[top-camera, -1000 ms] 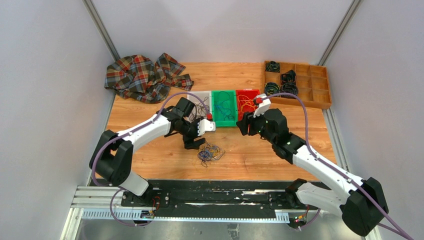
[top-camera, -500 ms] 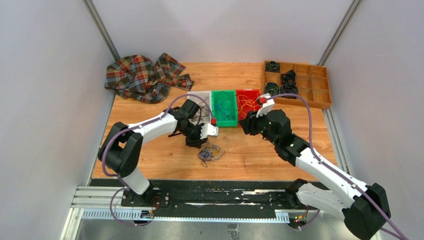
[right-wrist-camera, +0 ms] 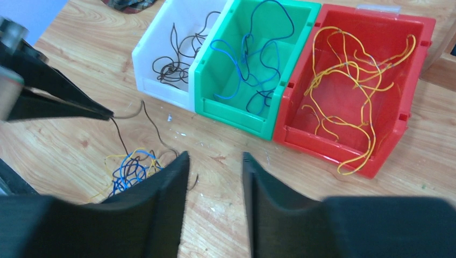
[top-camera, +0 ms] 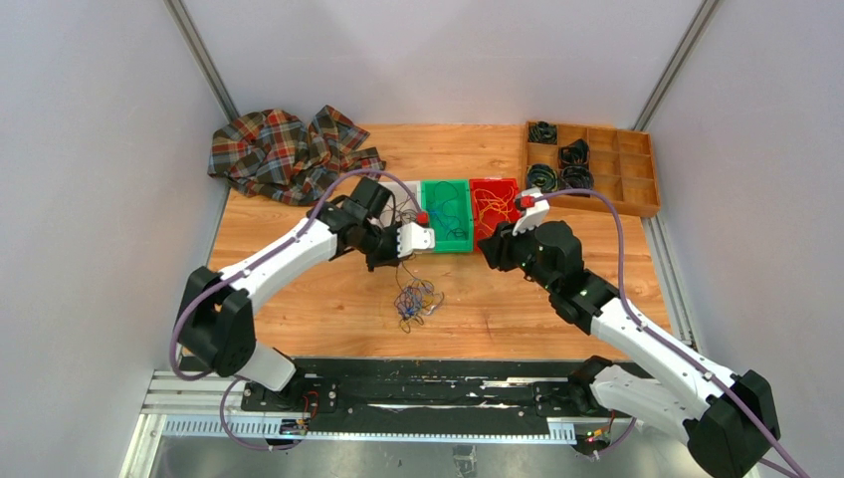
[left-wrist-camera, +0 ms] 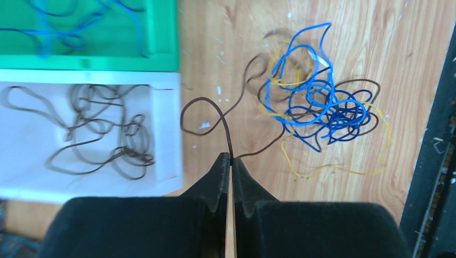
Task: Untangle the cables
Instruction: Untie the cable.
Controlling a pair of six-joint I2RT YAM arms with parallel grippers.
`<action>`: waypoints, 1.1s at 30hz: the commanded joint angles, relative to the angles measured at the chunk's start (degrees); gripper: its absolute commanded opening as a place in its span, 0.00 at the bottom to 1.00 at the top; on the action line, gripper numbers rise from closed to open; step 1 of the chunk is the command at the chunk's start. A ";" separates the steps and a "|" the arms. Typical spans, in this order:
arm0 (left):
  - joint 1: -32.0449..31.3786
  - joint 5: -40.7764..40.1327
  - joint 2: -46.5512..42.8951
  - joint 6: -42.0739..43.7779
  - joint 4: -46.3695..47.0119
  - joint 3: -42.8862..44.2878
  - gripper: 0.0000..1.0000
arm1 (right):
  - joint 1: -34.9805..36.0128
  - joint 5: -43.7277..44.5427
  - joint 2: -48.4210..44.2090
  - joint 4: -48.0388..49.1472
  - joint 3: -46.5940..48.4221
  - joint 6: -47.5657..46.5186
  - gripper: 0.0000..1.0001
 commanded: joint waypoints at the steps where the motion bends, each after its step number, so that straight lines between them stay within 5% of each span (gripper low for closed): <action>1: -0.40 -0.27 -3.62 -4.24 -8.06 6.32 0.04 | 2.01 -3.01 -2.08 5.31 -1.44 0.88 0.52; 5: -0.50 0.81 -6.54 -7.89 -10.95 11.44 0.04 | 5.63 -4.40 -1.31 9.83 -0.78 -0.32 0.64; 13: -1.92 4.74 -10.11 -14.70 -12.33 16.91 0.04 | 14.96 -4.93 6.49 13.99 5.33 -3.97 0.68; 24: -4.50 7.55 -12.39 -15.85 -17.44 24.67 0.01 | 17.65 0.76 21.20 15.06 13.15 -4.16 0.61; 33: -4.91 9.37 -12.80 -16.45 -18.34 30.84 0.00 | 17.69 5.44 24.74 16.64 11.49 -1.68 0.54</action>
